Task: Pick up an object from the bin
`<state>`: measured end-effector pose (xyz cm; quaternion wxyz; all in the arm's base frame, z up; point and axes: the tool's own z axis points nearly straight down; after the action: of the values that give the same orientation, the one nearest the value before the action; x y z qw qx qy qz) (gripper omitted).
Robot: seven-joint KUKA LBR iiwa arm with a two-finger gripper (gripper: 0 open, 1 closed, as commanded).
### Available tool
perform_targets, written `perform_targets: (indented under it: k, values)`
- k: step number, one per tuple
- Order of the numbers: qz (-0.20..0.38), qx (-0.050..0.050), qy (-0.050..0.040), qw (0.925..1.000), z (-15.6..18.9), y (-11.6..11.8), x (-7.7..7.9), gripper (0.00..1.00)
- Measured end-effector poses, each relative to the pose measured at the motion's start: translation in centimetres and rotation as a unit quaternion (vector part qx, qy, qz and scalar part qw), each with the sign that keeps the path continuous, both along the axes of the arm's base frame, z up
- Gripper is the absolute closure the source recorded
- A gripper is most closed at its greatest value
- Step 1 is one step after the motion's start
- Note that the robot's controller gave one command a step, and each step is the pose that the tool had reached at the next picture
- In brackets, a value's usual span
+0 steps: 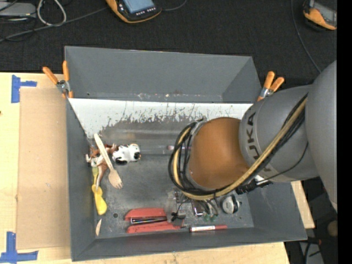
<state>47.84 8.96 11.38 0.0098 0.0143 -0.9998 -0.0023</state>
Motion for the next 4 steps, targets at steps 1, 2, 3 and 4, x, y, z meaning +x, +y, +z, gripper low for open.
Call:
perform_targets:
  k: [1, 2, 3, 4]
  values:
    - [0.004, 0.001, -0.0121, 0.9999, -3.5, 2.9, 0.0, 1.0]
    - [-0.04, -0.001, -0.0035, 0.9992, 5.7, -1.1, 0.0, 0.0]
    - [-0.04, -0.001, -0.0029, 0.9992, 5.6, -1.1, 0.0, 0.0]
    - [0.024, 0.001, -0.0035, 0.9997, 0.3, 0.3, -0.3, 0.0]
